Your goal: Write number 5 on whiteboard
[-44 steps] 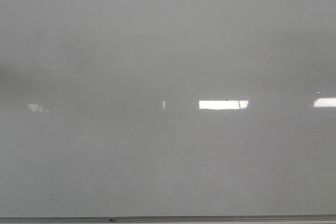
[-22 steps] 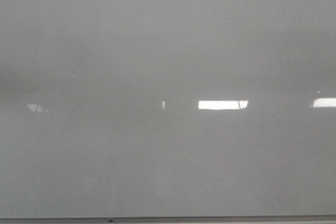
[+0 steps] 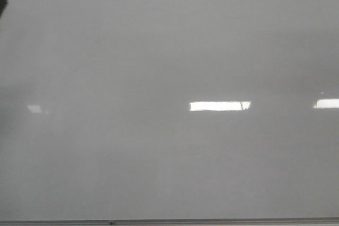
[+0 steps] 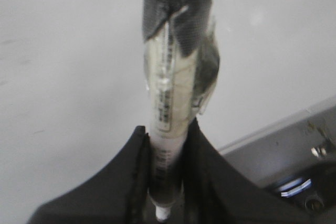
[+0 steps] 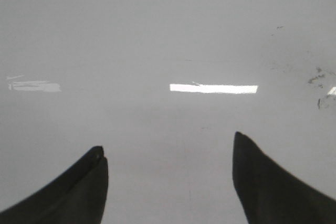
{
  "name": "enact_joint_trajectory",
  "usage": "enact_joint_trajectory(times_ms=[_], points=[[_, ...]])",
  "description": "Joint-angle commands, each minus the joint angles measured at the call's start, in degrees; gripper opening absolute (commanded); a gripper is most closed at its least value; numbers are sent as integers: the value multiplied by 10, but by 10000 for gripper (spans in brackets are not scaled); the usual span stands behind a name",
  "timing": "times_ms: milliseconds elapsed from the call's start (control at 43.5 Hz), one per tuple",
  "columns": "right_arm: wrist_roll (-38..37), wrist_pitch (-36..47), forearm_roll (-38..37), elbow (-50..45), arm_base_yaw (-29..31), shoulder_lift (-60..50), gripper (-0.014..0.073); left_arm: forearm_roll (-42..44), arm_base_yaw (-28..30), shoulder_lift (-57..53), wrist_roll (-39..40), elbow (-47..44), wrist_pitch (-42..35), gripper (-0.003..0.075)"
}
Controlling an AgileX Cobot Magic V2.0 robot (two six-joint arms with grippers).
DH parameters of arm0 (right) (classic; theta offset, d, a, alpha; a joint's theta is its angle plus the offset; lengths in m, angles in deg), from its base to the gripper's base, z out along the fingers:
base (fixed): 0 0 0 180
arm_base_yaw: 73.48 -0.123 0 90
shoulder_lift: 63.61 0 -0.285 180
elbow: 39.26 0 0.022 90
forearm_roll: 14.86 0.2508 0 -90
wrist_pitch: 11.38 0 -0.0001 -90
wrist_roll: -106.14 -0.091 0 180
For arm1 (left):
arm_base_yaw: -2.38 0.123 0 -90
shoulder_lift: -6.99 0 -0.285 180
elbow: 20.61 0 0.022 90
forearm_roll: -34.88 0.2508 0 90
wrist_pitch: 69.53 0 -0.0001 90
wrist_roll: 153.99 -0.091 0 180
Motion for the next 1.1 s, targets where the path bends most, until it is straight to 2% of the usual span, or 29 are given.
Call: enact_joint_trajectory(times_ms=[0, 92, 207, 391, 506, 620, 873, 988, 1080], points=[[8, 21, -5, 23, -2, 20, 525, -8, -93, -36, -59, 19, 39, -20], [43, -20, 0, 41, -14, 47, 525, -7, -173, -46, -81, 20, 83, -20], [109, -60, 39, 73, -58, 97, 525, -2, -267, -46, -81, 20, 129, -20], [252, -173, 117, 144, -159, 203, 525, 13, -349, -45, -81, 20, 130, -20], [322, -254, 179, 200, -232, 277, 526, 14, -357, -45, -81, 20, 130, -20], [348, -303, 226, 259, -298, 353, 526, 14, -357, -45, -81, 20, 131, -20], [376, -290, 229, 370, -429, 511, 526, 14, -357, -45, -81, 20, 131, -20], [387, -273, 228, 409, -454, 573, 527, 14, -357, -45, -81, 20, 131, -20], [388, -296, 229, 442, -458, 617, 527, 14, -357, -45, -81, 20, 131, -20]])
